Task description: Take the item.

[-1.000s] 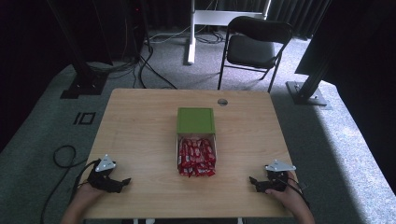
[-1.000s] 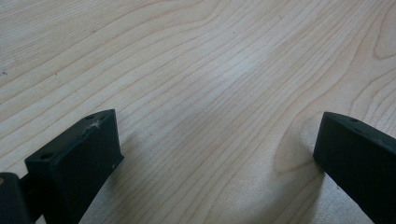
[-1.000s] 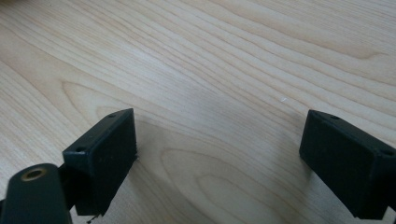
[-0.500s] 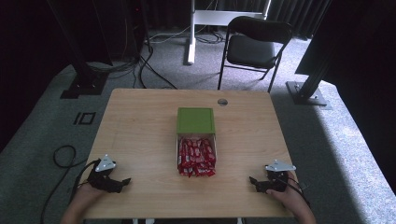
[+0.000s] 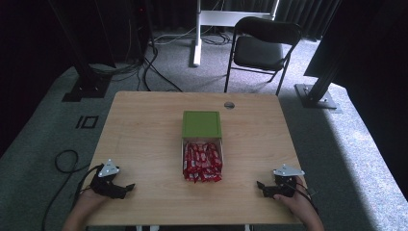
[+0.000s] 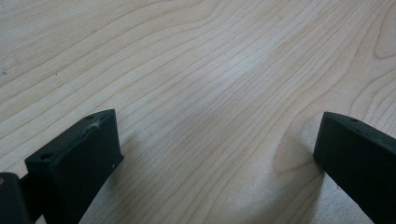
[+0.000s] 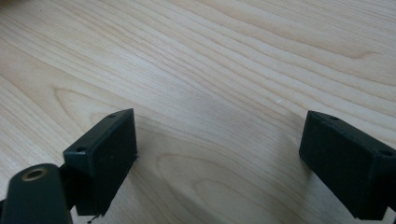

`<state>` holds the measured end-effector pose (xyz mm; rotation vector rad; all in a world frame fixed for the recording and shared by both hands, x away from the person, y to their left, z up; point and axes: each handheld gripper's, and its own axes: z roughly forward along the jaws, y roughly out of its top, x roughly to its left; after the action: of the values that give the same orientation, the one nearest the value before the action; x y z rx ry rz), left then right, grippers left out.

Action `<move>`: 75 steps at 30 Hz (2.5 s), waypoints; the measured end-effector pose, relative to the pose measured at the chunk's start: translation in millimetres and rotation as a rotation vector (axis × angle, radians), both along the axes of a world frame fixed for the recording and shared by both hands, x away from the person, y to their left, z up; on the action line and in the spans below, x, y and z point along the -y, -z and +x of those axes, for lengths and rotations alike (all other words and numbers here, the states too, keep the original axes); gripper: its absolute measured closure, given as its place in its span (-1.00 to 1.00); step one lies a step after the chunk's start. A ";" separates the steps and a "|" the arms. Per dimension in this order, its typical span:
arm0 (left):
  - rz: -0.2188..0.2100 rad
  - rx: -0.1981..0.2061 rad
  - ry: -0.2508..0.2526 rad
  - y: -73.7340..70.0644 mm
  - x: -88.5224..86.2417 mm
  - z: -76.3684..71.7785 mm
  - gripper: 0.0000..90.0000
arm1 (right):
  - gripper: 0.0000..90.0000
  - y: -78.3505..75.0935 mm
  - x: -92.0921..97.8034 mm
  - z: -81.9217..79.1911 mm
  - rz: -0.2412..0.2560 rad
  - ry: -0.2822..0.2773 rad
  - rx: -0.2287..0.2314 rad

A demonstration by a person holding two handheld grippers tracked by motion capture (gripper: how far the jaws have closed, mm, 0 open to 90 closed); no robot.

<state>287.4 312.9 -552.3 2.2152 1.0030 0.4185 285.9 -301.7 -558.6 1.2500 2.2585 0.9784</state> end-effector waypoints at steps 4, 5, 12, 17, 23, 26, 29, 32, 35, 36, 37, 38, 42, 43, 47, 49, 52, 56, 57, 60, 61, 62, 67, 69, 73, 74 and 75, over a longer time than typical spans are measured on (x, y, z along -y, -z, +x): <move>0.000 0.000 0.000 0.0 0.0 0.0 -0.97 | -0.75 -0.3 -0.4 0.8 0.000 -0.003 -0.003; 0.000 0.000 0.000 0.0 0.0 0.0 -0.97 | -0.75 -0.5 -0.7 0.9 -0.001 -0.002 -0.005; 0.000 0.000 0.000 0.0 0.0 0.0 -0.97 | -0.75 -3.8 -5.3 2.3 0.018 -0.005 -0.006; 0.000 0.000 0.000 0.0 0.0 0.0 -0.97 | -0.75 -9.5 -8.9 4.8 0.039 0.000 0.006; 0.002 -0.001 0.001 -0.1 -0.1 0.1 -0.97 | -0.75 -20.5 -14.8 9.8 0.069 0.009 0.029; 0.001 -0.001 0.001 -0.1 -0.1 0.0 -0.97 | -0.75 -26.0 -17.2 11.1 0.082 0.014 0.040; 0.002 -0.001 0.001 -0.1 -0.1 0.1 -0.97 | -0.75 -31.7 -20.0 11.7 0.095 0.015 0.051; 0.001 -0.001 0.001 -0.1 -0.1 0.0 -0.97 | -0.75 -38.0 -23.8 11.9 0.114 0.013 0.062; 0.002 -0.001 0.001 -0.1 -0.1 0.0 -0.97 | -0.75 -44.1 -27.4 12.8 0.118 0.008 0.075; 0.002 -0.001 0.001 -0.1 -0.1 0.0 -0.97 | -0.75 -44.1 -27.4 12.8 0.118 0.008 0.075; 0.002 -0.001 0.001 -0.1 -0.1 0.0 -0.97 | -0.75 -48.1 -29.8 13.7 0.119 0.009 0.084; 0.002 -0.001 0.001 -0.1 -0.1 0.0 -0.97 | -0.75 -50.1 -31.1 14.0 0.120 0.003 0.086; 0.002 -0.001 0.001 -0.1 -0.1 0.1 -0.97 | -0.75 -57.6 -36.8 15.1 0.125 -0.014 0.102; 0.002 -0.001 0.001 -0.1 -0.1 0.0 -0.97 | -0.75 -57.6 -36.8 15.1 0.125 -0.014 0.102; 0.001 0.000 0.001 -0.1 -0.1 0.0 -0.97 | -0.75 -64.1 -43.3 16.5 0.126 -0.024 0.113; 0.002 -0.001 0.001 -0.1 -0.1 0.0 -0.97 | -0.75 -65.2 -44.7 16.8 0.132 -0.028 0.115; 0.000 -0.002 -0.001 -0.1 0.0 -0.1 -0.97 | -0.75 -70.7 -51.0 18.1 0.142 -0.028 0.127; 0.000 -0.001 -0.001 -0.1 0.1 -0.1 -0.97 | -0.75 -75.5 -57.3 19.9 0.138 -0.022 0.142; -0.002 -0.001 -0.002 0.0 0.1 -0.1 -0.97 | -0.75 -77.5 -59.5 20.4 0.140 -0.026 0.149; -0.002 -0.001 -0.002 0.0 0.2 -0.1 -0.97 | -0.75 -83.4 -66.4 22.0 0.155 -0.035 0.164; -0.001 -0.001 -0.001 0.0 0.1 -0.1 -0.97 | -0.75 -85.2 -68.9 22.6 0.161 -0.038 0.167; 0.000 0.000 0.000 0.0 0.0 0.0 -0.97 | -0.75 -86.9 -71.3 23.1 0.163 -0.047 0.169; -0.001 0.000 0.000 0.0 0.0 0.0 -0.97 | -0.75 -95.8 -83.7 25.0 0.179 -0.069 0.188; 0.000 0.000 0.000 0.0 0.0 0.1 -0.97 | -0.75 -98.5 -88.0 25.4 0.193 -0.079 0.188; -0.001 0.000 -0.001 0.0 0.0 0.1 -0.97 | -0.75 -102.7 -98.2 26.8 0.200 -0.112 0.193; -0.001 0.000 0.000 0.0 0.0 0.1 -0.97 | -0.75 -104.1 -102.7 27.7 0.199 -0.124 0.195; -0.001 0.000 -0.001 0.0 0.0 0.0 -0.97 | -0.75 -104.9 -104.8 28.0 0.201 -0.131 0.195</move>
<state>287.5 312.9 -552.3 2.2144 1.0038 0.4178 314.0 -196.8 -453.6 1.0415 2.1533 1.3423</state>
